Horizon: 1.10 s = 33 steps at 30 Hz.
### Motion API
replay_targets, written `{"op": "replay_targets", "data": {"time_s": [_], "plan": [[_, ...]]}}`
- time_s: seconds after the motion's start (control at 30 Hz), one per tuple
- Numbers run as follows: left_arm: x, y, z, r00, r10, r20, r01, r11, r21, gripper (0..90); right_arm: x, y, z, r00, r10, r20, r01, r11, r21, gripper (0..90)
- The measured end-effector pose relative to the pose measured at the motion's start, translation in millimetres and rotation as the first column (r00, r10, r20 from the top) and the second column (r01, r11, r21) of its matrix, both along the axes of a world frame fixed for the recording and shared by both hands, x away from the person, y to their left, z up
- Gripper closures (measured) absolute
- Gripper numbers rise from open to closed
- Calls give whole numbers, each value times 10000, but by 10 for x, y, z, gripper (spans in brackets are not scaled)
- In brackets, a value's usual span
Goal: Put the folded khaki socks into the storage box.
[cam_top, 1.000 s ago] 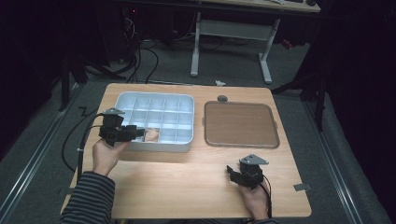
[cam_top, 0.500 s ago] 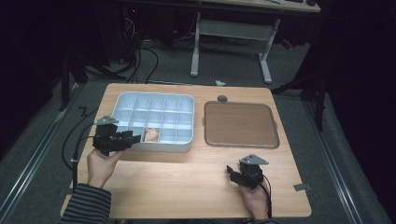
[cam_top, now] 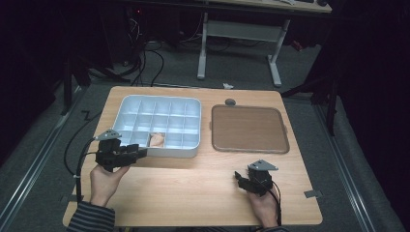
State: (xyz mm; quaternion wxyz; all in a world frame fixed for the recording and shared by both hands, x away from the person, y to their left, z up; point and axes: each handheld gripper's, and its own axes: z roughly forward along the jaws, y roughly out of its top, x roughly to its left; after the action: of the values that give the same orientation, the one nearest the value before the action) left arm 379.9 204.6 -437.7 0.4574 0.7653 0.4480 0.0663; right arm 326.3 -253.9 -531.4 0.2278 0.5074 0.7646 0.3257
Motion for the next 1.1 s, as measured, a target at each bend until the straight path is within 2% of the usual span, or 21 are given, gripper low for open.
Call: {"op": "replay_targets", "data": {"time_s": [0.27, 0.37, 1.1], "plan": [[-35, -19, -126, 9998, -21, -204, 17, 9998, -178, 511, 0, 0, 0, 10000, 1, 6, -1, 10000, -4, 396], [-53, -39, -180, 9997, 19, -245, -22, 10000, -93, 511, 0, 0, 0, 10000, -2, 1, 2, 10000, 0, 396], [-135, -68, -562, 9954, 200, -932, -218, 9996, -179, 508, 0, 0, -1, 10000, -2, 7, 2, 10000, -6, 396]]}}
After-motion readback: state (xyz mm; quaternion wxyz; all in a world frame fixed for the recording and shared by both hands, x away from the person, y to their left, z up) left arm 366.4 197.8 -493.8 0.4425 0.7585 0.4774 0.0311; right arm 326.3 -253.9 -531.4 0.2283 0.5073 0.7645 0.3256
